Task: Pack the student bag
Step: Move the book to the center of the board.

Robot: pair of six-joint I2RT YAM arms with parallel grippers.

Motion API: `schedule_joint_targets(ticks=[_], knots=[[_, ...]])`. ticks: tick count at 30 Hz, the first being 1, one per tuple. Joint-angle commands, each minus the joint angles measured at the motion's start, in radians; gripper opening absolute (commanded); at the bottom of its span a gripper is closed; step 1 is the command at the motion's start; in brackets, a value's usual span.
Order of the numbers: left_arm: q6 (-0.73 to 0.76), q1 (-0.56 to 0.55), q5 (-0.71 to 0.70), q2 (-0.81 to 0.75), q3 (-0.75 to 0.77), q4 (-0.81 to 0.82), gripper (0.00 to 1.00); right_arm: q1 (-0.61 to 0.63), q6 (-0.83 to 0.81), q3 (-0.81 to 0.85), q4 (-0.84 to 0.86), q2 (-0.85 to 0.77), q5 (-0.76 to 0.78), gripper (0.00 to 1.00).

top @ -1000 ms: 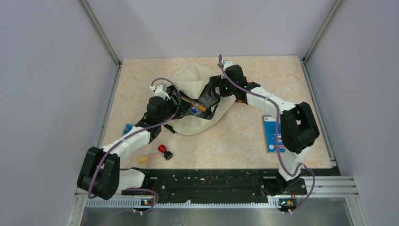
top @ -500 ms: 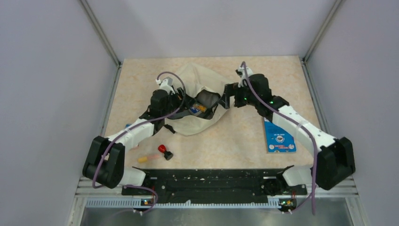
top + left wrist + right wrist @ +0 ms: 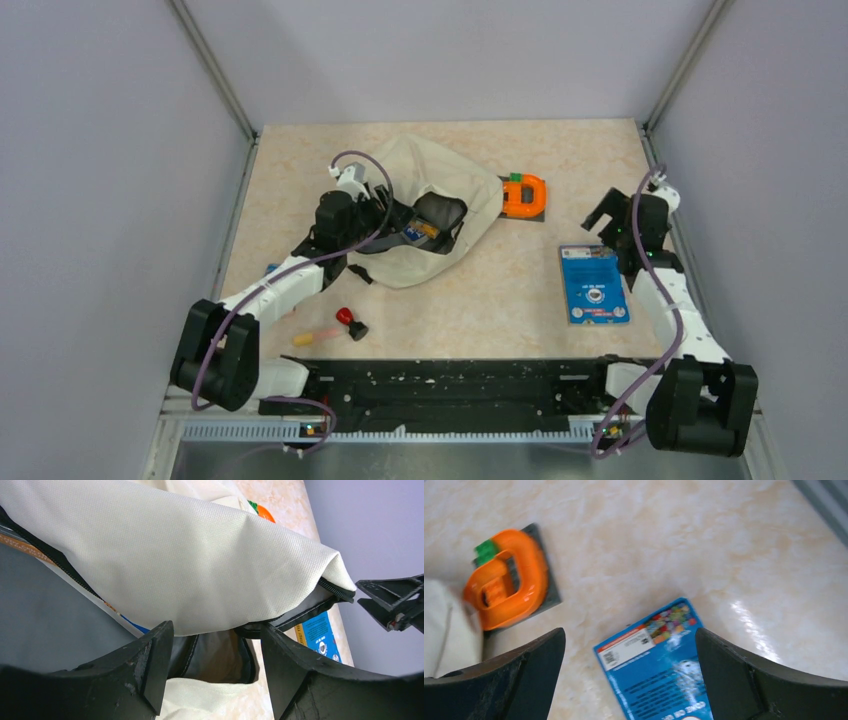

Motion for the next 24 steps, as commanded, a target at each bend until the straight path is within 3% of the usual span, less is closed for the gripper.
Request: schedule_joint_targets(ticks=[1,5,9,18,24], knots=[[0.019,-0.004,0.040,-0.028,-0.012,0.022,0.69,-0.100,0.030,-0.053,0.059,-0.010,0.131,0.99],[0.009,-0.004,0.065,-0.026,-0.023,0.014,0.69,-0.138,0.048,-0.097,0.066,0.056,0.211,0.99],[-0.010,-0.004,0.099,-0.037,-0.047,0.024,0.69,-0.201,0.086,-0.123,0.096,0.138,0.131,0.99],[0.002,-0.004,0.068,-0.148,-0.100,-0.037,0.69,-0.204,0.079,-0.143,0.102,0.221,-0.075,0.97],[0.033,-0.004,0.031,-0.256,-0.139,-0.117,0.69,-0.120,0.109,-0.205,0.060,0.180,-0.170,0.91]])
